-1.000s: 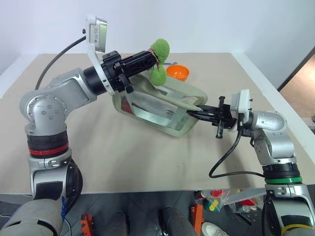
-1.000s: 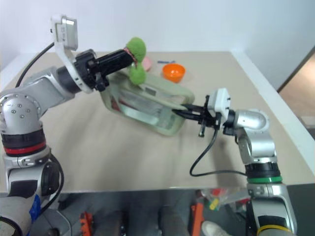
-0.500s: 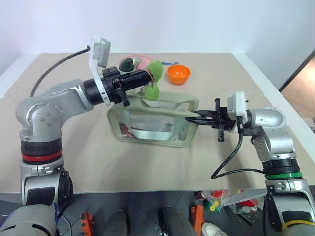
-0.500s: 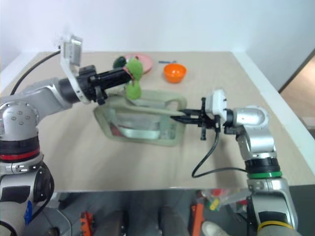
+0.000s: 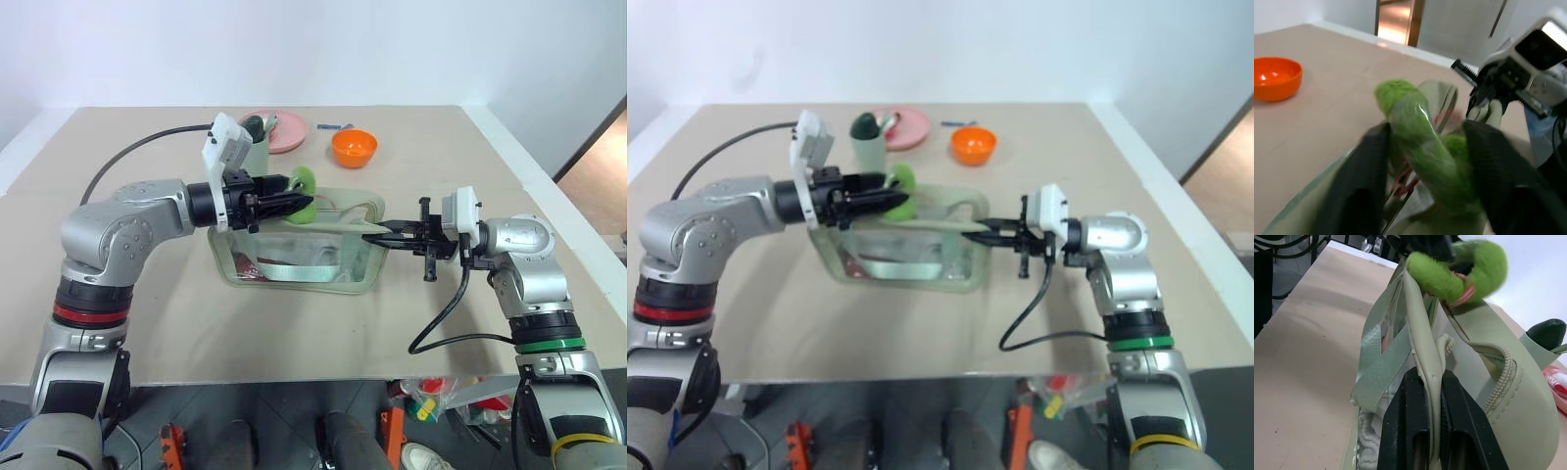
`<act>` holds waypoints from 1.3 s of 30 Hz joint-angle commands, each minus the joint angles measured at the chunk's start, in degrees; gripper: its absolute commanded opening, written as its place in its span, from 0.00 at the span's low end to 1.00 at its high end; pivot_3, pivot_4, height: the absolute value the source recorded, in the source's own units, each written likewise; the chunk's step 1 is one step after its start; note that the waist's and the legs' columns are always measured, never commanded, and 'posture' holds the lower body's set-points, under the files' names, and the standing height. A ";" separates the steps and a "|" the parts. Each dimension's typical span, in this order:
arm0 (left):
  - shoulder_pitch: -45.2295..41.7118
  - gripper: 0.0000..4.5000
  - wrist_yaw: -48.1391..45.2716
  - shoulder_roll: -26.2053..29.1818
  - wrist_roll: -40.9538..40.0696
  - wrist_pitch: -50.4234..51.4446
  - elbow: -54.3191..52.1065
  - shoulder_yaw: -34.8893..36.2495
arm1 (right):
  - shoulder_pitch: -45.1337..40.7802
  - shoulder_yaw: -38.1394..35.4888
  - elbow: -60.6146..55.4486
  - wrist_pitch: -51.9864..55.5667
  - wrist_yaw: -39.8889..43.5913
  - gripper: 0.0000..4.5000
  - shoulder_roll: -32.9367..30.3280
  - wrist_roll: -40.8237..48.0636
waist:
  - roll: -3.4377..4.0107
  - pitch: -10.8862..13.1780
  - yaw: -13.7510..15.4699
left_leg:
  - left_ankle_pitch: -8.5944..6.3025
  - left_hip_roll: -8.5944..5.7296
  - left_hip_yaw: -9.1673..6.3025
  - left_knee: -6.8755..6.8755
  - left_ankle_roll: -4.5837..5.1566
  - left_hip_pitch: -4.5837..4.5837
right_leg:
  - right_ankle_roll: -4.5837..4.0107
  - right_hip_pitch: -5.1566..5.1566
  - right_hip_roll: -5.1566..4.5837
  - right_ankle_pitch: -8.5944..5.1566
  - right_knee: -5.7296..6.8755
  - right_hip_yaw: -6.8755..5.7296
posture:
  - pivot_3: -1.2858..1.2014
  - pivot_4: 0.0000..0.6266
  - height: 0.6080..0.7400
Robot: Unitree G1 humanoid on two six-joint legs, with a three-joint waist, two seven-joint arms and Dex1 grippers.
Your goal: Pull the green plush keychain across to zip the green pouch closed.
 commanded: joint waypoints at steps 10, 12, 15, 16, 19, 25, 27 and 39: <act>-2.07 1.00 -11.90 13.89 2.26 -1.29 -3.77 2.17 | -1.62 0.07 0.89 -1.38 0.81 0.00 -0.36 -0.46 | 0.01 0.01 -0.20 | 0.00 0.00 0.01 -0.01 0.00 -0.01 | -0.03 0.00 -0.02 -0.03 0.00 -0.02 | 0.52 0.24 1.00; 0.03 1.00 -11.89 15.71 2.46 -1.46 -5.48 3.33 | -1.83 0.12 1.35 -1.62 0.93 0.00 -0.35 -0.54 | 0.01 0.01 -0.19 | 0.00 0.00 0.00 -0.01 0.00 -0.01 | -0.04 0.00 -0.02 -0.03 0.00 -0.03 | 0.52 0.24 1.00; 4.69 1.00 -10.55 17.89 1.25 0.02 -8.36 6.99 | -2.18 0.36 1.73 -1.75 0.91 0.00 -0.25 -0.68 | 0.03 0.02 -0.53 | -0.01 0.02 0.04 -0.03 0.01 0.01 | -0.05 -0.02 -0.02 -0.04 0.01 0.01 | 0.52 0.24 1.00; 6.11 1.00 -9.95 18.18 1.01 0.21 -8.93 8.20 | -2.25 0.44 1.81 -1.81 0.93 0.00 -0.27 -0.70 | 0.03 0.02 -0.59 | -0.01 0.04 0.02 -0.03 0.01 0.00 | -0.07 -0.03 -0.01 -0.05 0.01 -0.01 | 0.52 0.24 1.00; 12.31 1.00 -8.17 19.24 0.98 0.18 -10.71 12.11 | -2.42 0.59 2.09 -1.95 0.96 0.00 -0.33 -0.78 | 0.03 0.02 -0.60 | -0.01 0.05 -0.02 -0.04 0.02 -0.01 | -0.08 -0.02 -0.02 -0.06 0.01 -0.07 | 0.52 0.24 1.00; 22.32 1.00 -3.41 17.00 2.38 -3.09 -12.21 17.44 | -3.02 0.77 2.68 -1.98 0.92 0.00 -0.30 -0.93 | 0.03 0.02 -0.67 | -0.01 0.04 0.01 -0.01 0.01 0.00 | -0.08 0.00 -0.07 -0.06 0.02 -0.07 | 0.52 0.24 1.00; 23.60 1.00 -1.26 14.60 2.46 -4.64 -12.67 17.83 | -3.20 0.86 2.82 -2.03 0.88 0.00 -0.25 -1.00 | 0.02 0.02 -0.66 | -0.01 0.02 0.00 0.00 0.01 0.01 | -0.08 0.01 -0.09 -0.06 0.02 -0.08 | 0.52 0.24 1.00; 25.05 0.36 1.89 7.84 4.85 -8.25 -11.15 13.20 | -2.55 0.06 1.43 -0.91 0.06 0.00 -1.42 -0.97 | 0.01 0.02 -0.63 | 0.00 0.01 0.01 0.00 0.00 0.00 | -0.06 0.02 -0.09 -0.03 0.01 -0.07 | 0.52 0.24 1.00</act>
